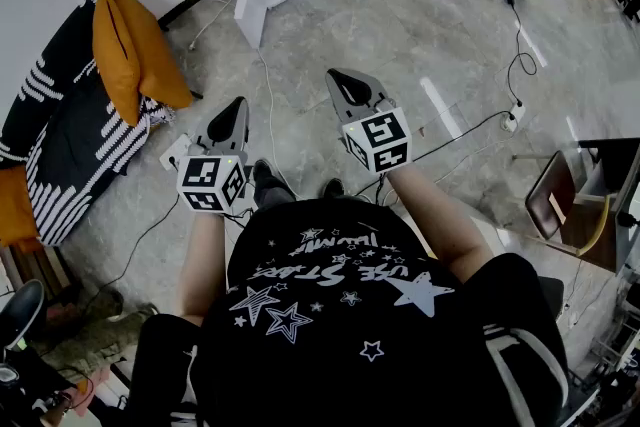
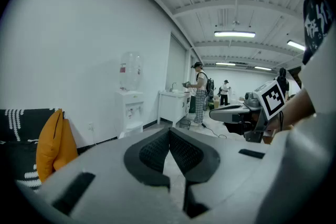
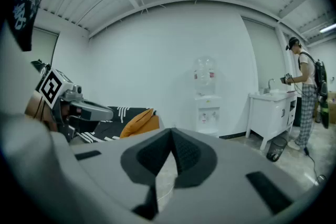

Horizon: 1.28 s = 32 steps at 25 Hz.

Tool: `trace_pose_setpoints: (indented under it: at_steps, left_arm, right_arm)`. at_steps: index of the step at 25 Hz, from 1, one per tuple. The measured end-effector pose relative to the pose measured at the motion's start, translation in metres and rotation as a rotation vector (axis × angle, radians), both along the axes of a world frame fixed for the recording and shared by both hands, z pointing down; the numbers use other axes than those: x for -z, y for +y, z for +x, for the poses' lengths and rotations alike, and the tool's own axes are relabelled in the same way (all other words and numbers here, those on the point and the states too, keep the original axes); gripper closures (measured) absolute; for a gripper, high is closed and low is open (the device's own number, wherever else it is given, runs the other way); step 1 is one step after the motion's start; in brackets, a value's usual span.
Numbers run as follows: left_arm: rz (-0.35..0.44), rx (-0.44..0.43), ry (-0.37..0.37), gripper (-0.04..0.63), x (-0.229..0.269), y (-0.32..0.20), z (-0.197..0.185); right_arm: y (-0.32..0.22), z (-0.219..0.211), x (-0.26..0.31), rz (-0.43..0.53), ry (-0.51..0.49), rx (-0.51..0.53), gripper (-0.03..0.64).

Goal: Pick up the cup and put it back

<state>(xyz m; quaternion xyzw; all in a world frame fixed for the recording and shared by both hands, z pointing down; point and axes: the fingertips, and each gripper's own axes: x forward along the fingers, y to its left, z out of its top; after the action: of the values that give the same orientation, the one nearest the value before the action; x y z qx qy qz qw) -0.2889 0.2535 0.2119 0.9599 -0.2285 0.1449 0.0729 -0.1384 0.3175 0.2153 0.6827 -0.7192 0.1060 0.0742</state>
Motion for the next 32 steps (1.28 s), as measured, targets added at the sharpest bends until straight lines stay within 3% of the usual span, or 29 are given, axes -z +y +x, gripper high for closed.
trace_pose_setpoints:
  at_steps: [6, 11, 15, 23, 29, 32]
  left_arm:
    - [0.008, 0.011, -0.065, 0.586, -0.007, 0.015, 0.005]
    - [-0.011, 0.033, -0.074, 0.586, -0.012, 0.025, 0.011]
    - [0.029, 0.061, -0.064, 0.586, 0.003, 0.029, 0.008]
    - [0.023, 0.104, -0.067, 0.586, -0.003, 0.02, -0.014]
    - [0.011, 0.076, -0.059, 0.585, -0.014, -0.003, 0.007]
    - [-0.018, 0.053, -0.052, 0.585, -0.027, -0.025, 0.028]
  right_arm:
    - [0.018, 0.006, 0.004, 0.008, -0.006, -0.002, 0.612]
    - [0.041, 0.025, -0.003, 0.009, -0.041, -0.045, 0.612]
    - [0.05, 0.042, -0.005, 0.031, -0.106, -0.097, 0.611]
    - [0.032, 0.034, -0.012, 0.034, -0.136, -0.083, 0.611]
    - [0.005, 0.048, -0.02, 0.001, -0.124, -0.08, 0.607]
    - [-0.017, 0.061, -0.028, -0.022, -0.129, -0.073, 0.534]
